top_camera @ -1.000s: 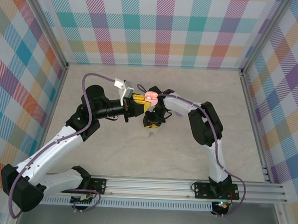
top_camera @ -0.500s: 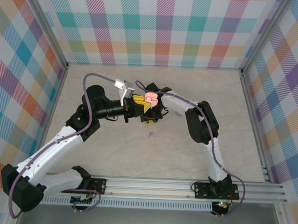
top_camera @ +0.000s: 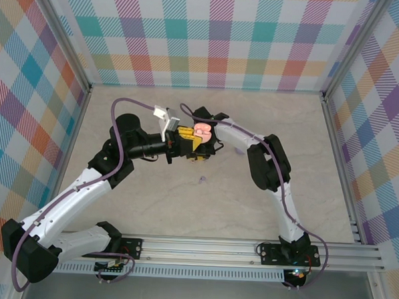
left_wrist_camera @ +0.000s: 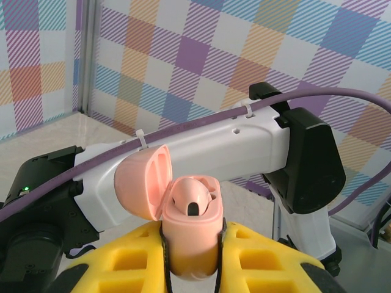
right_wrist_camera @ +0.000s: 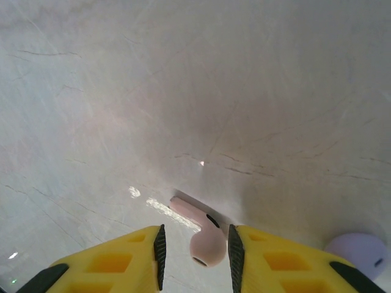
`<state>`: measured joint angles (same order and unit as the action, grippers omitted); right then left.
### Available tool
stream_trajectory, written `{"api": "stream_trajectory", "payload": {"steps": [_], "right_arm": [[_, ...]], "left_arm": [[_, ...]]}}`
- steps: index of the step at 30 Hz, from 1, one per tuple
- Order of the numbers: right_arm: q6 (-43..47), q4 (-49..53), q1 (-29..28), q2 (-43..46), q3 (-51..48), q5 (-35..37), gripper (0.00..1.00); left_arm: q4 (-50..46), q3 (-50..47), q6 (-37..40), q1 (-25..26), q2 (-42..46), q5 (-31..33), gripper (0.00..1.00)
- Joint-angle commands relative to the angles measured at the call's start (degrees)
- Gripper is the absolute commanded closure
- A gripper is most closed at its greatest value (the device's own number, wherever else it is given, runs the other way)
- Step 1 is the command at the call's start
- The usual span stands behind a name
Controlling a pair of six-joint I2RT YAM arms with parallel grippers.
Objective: Insert wireless bluetooth earbuds into charging case
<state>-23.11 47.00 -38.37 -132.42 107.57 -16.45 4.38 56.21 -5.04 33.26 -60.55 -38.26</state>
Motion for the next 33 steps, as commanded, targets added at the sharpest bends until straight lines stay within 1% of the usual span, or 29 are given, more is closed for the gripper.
{"api": "stream_trajectory", "payload": {"steps": [1, 5, 12, 17, 21, 26, 33], "right_arm": [[1.9, 1.8, -0.72, 3.45, -1.3, -0.1, 0.67], [3.53, 0.85, -1.22, 5.13, -3.17, -2.3, 0.69], [4.13, -0.32, -2.06, 6.12, -4.47, -2.93, 0.74], [3.89, 0.16, -2.14, 4.87, -3.77, -3.65, 0.77], [3.36, 0.45, -2.24, 3.51, -3.36, -3.94, 0.82], [2.67, 0.9, -2.24, 1.96, -2.67, -2.49, 0.86], [1.69, 1.47, -2.24, 0.78, -2.01, 0.36, 0.89]], "left_arm": [[0.03, 1.54, 0.79, 0.49, 1.34, 0.21, 0.97], [0.27, 1.54, 0.62, 0.51, 1.41, 0.13, 0.97], [0.28, 1.54, 0.56, 0.49, 1.38, -0.14, 0.97], [0.19, 1.55, 0.56, 0.49, 1.36, -0.1, 0.97], [0.1, 1.65, 0.59, 0.48, 1.32, -0.14, 0.97], [0.01, 1.73, 0.73, 0.51, 1.3, -0.15, 0.97], [-0.07, 1.63, 0.77, 0.5, 1.37, -0.04, 0.97]]}}
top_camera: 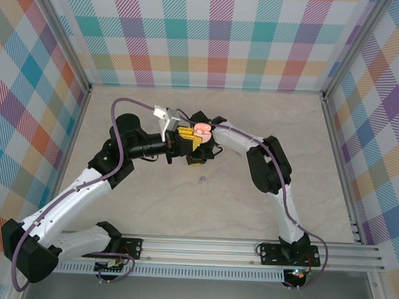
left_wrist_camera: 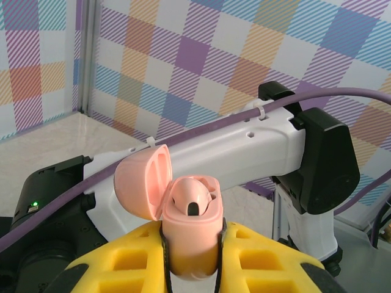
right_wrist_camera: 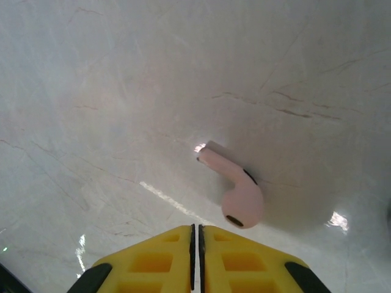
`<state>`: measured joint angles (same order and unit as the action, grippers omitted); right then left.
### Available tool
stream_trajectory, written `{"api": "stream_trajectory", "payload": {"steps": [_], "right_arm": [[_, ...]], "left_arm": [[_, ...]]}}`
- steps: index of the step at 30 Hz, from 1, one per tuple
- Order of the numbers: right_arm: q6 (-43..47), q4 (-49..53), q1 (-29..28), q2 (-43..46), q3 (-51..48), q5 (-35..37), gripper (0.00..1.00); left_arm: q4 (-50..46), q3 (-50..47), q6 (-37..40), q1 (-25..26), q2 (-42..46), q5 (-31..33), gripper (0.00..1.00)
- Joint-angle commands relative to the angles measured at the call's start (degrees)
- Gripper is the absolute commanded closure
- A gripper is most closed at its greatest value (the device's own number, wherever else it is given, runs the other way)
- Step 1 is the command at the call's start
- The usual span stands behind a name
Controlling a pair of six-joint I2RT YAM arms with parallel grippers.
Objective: Insert wireless bluetooth earbuds into charging case
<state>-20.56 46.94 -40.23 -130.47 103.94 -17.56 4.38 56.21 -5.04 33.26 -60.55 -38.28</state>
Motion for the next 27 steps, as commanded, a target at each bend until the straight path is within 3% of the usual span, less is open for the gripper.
{"api": "stream_trajectory", "payload": {"steps": [1, 20, 27], "right_arm": [[-1.1, 1.64, -0.38, -1.27, 1.69, 2.01, 0.89], [-0.37, 7.15, -0.38, -5.06, 8.64, 11.89, 0.89], [0.22, 7.38, -0.36, -2.75, 8.67, 10.07, 0.85]], "left_arm": [[-0.15, 1.67, 0.78, 0.54, 1.23, -0.04, 0.97], [-0.69, 1.38, 1.26, 0.49, 1.29, 0.61, 0.97], [-0.52, 1.44, 1.26, 0.5, 1.35, 0.49, 0.97]]}}
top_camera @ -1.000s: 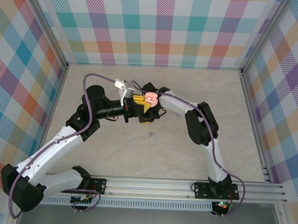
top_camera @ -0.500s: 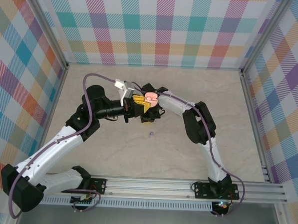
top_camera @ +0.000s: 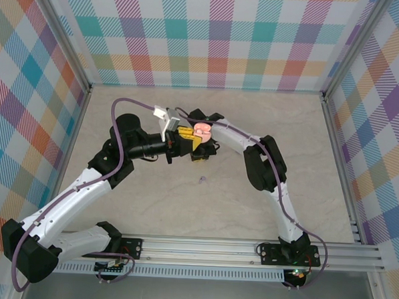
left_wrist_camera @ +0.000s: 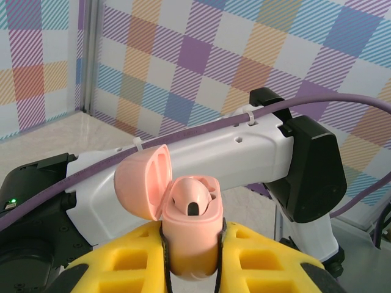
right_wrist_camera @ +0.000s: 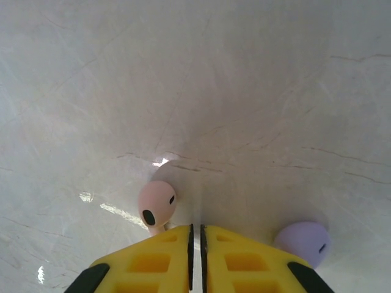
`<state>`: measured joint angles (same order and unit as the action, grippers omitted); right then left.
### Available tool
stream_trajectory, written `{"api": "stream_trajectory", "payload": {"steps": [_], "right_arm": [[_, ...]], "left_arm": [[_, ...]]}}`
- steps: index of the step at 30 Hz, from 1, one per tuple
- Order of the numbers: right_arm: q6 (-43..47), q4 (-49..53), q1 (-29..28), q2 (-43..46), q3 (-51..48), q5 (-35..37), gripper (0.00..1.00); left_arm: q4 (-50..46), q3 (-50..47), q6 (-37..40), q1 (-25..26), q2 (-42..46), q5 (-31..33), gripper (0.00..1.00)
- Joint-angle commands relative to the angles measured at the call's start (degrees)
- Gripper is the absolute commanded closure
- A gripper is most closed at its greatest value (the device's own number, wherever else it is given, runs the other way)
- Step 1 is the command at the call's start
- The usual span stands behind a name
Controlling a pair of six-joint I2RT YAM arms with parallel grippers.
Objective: Insert wireless bluetooth earbuds into charging case
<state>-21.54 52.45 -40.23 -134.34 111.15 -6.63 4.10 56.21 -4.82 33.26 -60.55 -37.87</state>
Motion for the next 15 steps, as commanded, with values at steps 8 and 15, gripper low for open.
{"api": "stream_trajectory", "payload": {"steps": [8, 15], "right_arm": [[0.52, 0.53, -0.38, 1.99, 2.7, -5.99, 0.75], [-1.57, 1.74, -0.38, -0.01, 5.05, -4.44, 0.66]], "left_arm": [[-0.04, 1.37, 0.81, 0.5, 1.54, -0.18, 0.97], [-0.22, 1.28, 0.69, 0.49, 1.92, -0.19, 0.97]]}}
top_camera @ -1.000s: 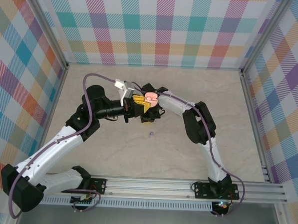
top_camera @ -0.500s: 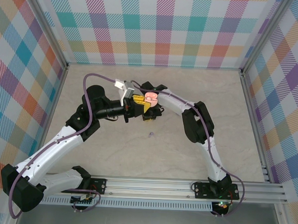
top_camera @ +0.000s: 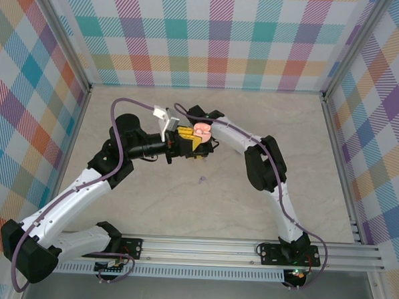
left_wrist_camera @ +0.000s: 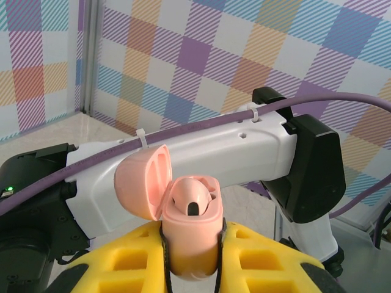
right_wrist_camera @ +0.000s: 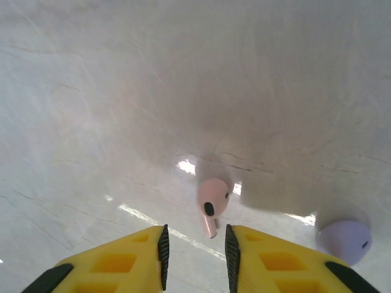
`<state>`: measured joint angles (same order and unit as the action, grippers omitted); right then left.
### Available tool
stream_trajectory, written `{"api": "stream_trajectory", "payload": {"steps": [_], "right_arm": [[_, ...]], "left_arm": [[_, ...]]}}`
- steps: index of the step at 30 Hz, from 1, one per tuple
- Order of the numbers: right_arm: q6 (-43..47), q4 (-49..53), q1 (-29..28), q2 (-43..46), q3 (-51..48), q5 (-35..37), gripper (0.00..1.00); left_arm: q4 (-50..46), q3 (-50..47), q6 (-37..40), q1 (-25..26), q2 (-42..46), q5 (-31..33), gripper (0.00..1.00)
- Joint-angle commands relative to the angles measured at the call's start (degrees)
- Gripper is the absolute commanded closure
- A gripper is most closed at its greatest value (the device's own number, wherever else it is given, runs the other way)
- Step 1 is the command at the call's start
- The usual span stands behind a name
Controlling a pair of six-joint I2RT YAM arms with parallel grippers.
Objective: Insert wireless bluetooth earbuds into charging case
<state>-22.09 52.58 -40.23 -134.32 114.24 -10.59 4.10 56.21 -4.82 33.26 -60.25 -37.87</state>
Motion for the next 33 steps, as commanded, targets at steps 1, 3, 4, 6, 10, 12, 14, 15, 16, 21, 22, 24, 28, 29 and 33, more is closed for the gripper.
{"api": "stream_trajectory", "payload": {"steps": [1, 3, 4, 6, 10, 12, 14, 15, 16, 21, 22, 24, 28, 29, 33], "right_arm": [[-1.11, 1.9, -0.4, -0.44, 2.48, -0.34, 0.64], [-1.24, 2.71, -0.38, -1.39, 3.66, 0.45, 0.62], [-1.24, 3.25, -0.37, -1.95, 4.36, 0.92, 0.61], [-1.3, 4.54, -0.46, -2.99, 5.99, 1.7, 0.61], [-0.88, 6.87, -0.72, -4.6, 8.64, 2.59, 0.61], [-0.51, 7.8, -0.97, -5.27, 9.58, 3.08, 0.62], [-0.17, 9.05, -1.23, -6.17, 10.92, 4.34, 0.63], [-0.06, 9.5, -1.33, -6.5, 11.45, 4.78, 0.63], [0.07, 9.94, -1.47, -6.87, 12.01, 5.13, 0.63], [0.13, 10.89, -1.78, -8.18, 13.53, 5.83, 0.63], [0.12, 11.16, -1.86, -8.45, 13.85, 5.92, 0.64], [0.19, 11.92, -2.04, -9.15, 14.62, 6.65, 0.64], [0.42, 13.72, -2.46, -10.59, 16.56, 8.76, 0.66], [0.46, 14.05, -2.57, -10.93, 16.87, 9.25, 0.67], [0.47, 14.51, -3.1, -11.68, 17.25, 10.4, 0.68]], "left_arm": [[-0.21, 1.21, 0.69, 0.49, 1.66, -0.1, 0.97], [-0.23, 1.25, 0.69, 0.45, 1.72, -0.1, 0.97], [-0.17, 1.24, 0.69, 0.49, 1.73, -0.1, 0.97], [-0.27, 1.19, 0.7, 0.5, 1.77, -0.1, 0.97], [-0.27, 1.11, 0.74, 0.5, 1.89, 0.03, 0.97], [-0.23, 1.08, 0.78, 0.5, 1.91, 0.08, 0.97], [-0.19, 1.08, 0.7, 0.49, 1.89, 0.0, 0.97], [-0.14, 1.11, 0.71, 0.49, 1.83, -0.02, 0.97], [-0.14, 1.14, 0.69, 0.52, 1.86, -0.05, 0.97], [-0.01, 1.13, 0.69, 0.52, 1.87, 0.01, 0.97], [-0.05, 1.17, 0.67, 0.49, 1.86, -0.01, 0.97], [-0.04, 1.15, 0.67, 0.54, 1.85, -0.07, 0.97], [0.08, 1.19, 0.53, 0.49, 1.81, -0.1, 0.97], [0.12, 1.14, 0.56, 0.5, 1.86, -0.18, 0.97], [0.04, 1.15, 0.56, 0.45, 1.94, -0.19, 0.97]]}}
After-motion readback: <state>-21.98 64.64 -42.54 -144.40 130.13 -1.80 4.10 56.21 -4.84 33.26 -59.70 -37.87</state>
